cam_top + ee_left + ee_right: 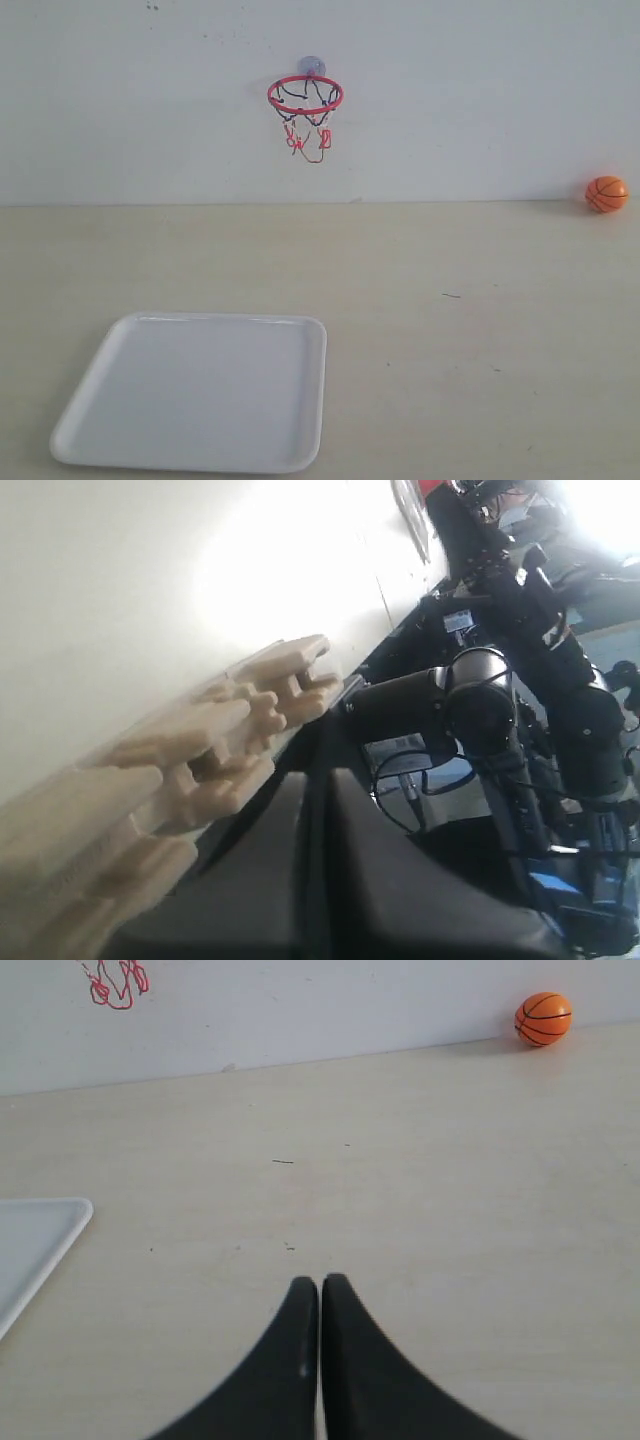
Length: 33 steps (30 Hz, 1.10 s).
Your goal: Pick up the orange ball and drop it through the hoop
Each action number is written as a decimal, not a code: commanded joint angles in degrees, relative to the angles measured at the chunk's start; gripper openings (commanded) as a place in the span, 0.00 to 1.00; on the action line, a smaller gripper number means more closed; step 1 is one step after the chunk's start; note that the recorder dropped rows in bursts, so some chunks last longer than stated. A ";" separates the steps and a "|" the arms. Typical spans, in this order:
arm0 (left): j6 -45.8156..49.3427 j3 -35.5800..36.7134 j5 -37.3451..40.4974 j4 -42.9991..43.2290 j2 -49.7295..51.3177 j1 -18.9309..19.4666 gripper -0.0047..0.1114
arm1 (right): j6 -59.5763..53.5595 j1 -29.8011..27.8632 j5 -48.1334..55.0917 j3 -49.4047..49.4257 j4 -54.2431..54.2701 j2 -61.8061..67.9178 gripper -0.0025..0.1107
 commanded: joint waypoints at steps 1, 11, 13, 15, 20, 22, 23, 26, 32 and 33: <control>0.51 0.15 -2.94 -0.30 -12.88 -0.06 0.08 | -0.19 -0.07 -0.67 -0.05 -0.22 -0.28 0.02; 0.16 0.15 -20.26 -0.41 -33.20 -0.06 0.08 | -0.19 -0.07 -0.67 -0.05 -0.22 -0.28 0.02; -1.74 0.15 -26.31 -1.28 -35.96 -0.06 0.08 | -0.19 -0.07 -0.67 -0.05 -0.22 -0.28 0.02; -3.58 0.15 -32.79 -3.59 -38.08 -0.06 0.08 | -0.19 -0.07 -0.67 -0.05 -0.22 -0.28 0.02; -3.84 0.15 -51.38 -12.70 -43.38 -0.06 0.08 | -0.19 -0.07 -0.67 -0.05 -0.22 -0.28 0.02; -4.65 0.15 -57.86 -12.70 -46.32 -0.06 0.08 | -0.19 -0.07 -0.67 -0.05 -0.22 -0.28 0.02; -5.84 0.15 -60.35 -12.70 -48.21 -0.06 0.08 | -0.19 -0.07 -0.67 -0.05 -0.22 -0.28 0.02; -6.80 0.15 -63.17 -12.70 -54.92 -0.06 0.08 | -0.19 -0.07 -0.67 -0.05 -0.22 -0.28 0.02; -15.08 -0.65 -61.87 2.78 -59.36 0.05 0.08 | -0.19 -0.07 -0.59 -0.05 -0.22 -0.28 0.02; -22.07 -0.93 -61.87 12.15 -59.36 0.05 0.08 | -0.19 -0.07 -0.59 -0.05 -0.22 -0.28 0.02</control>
